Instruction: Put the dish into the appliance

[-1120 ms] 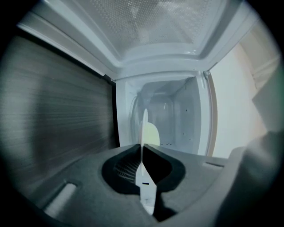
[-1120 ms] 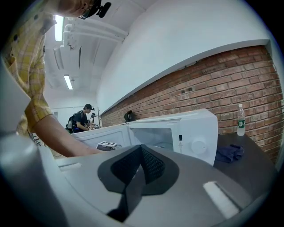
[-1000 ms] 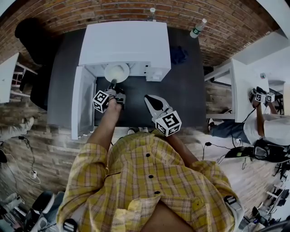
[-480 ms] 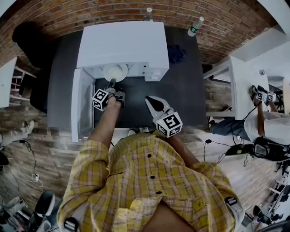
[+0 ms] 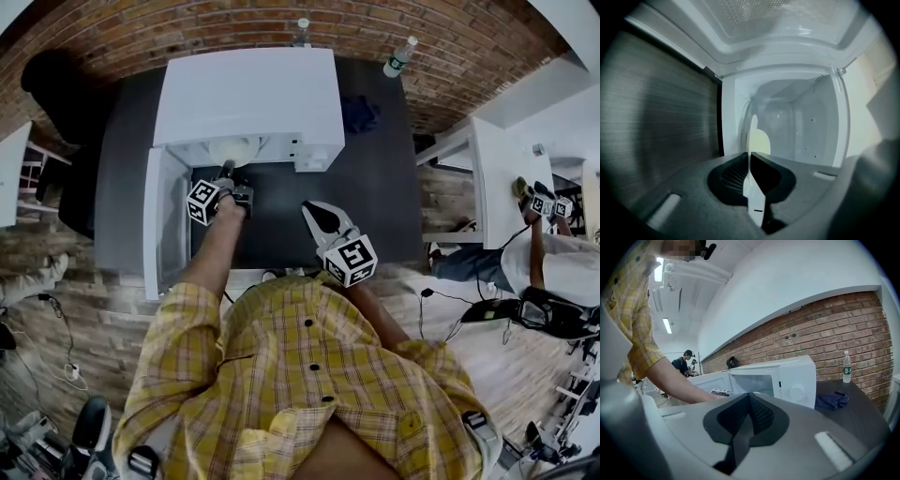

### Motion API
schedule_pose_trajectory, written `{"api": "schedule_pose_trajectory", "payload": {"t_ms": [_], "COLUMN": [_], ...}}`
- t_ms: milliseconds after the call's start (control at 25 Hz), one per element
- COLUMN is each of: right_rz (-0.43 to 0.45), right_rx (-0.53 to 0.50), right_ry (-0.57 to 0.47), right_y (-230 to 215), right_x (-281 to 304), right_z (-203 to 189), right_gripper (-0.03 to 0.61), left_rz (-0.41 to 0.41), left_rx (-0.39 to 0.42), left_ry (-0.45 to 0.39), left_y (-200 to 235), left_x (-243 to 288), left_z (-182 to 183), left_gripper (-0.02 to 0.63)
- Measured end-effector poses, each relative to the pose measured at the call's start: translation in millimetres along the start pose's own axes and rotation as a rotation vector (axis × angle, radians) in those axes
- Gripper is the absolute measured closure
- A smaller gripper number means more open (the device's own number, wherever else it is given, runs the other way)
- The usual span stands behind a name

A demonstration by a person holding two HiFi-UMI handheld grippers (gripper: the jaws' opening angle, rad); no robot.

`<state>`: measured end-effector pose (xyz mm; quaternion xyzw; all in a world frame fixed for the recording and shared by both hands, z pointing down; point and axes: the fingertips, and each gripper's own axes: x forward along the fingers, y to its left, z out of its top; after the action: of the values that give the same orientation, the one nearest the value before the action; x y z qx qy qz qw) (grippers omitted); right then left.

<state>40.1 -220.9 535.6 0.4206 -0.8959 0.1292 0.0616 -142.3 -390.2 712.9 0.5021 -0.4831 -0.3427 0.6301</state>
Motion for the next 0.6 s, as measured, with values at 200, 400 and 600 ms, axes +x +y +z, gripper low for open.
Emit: {"api": "schedule_pose_trajectory", "payload": {"t_ms": [200, 400, 600], "right_rz": [-0.015, 0.001, 0.004], "right_rx": [0.012, 0.01, 0.012], "right_ry": [-0.014, -0.005, -0.003], "right_y": [-7.5, -4.1, -5.2], "right_x": [-0.8, 2.2, 3.5], "right_z": [1.1, -0.8, 0.4], "right_gripper": [0.575, 0.575, 0.575], "left_rz": [0.019, 0.032, 0.026], "left_rx": [0.038, 0.034, 0.032], "left_ry": [0.001, 0.01, 0.023], "left_y": [-1.9, -1.7, 0.2], "left_x": [6.4, 9.7, 10.7], "left_z": [1.3, 0.9, 1.3], "left_gripper": [0.6, 0.598, 0.595]}}
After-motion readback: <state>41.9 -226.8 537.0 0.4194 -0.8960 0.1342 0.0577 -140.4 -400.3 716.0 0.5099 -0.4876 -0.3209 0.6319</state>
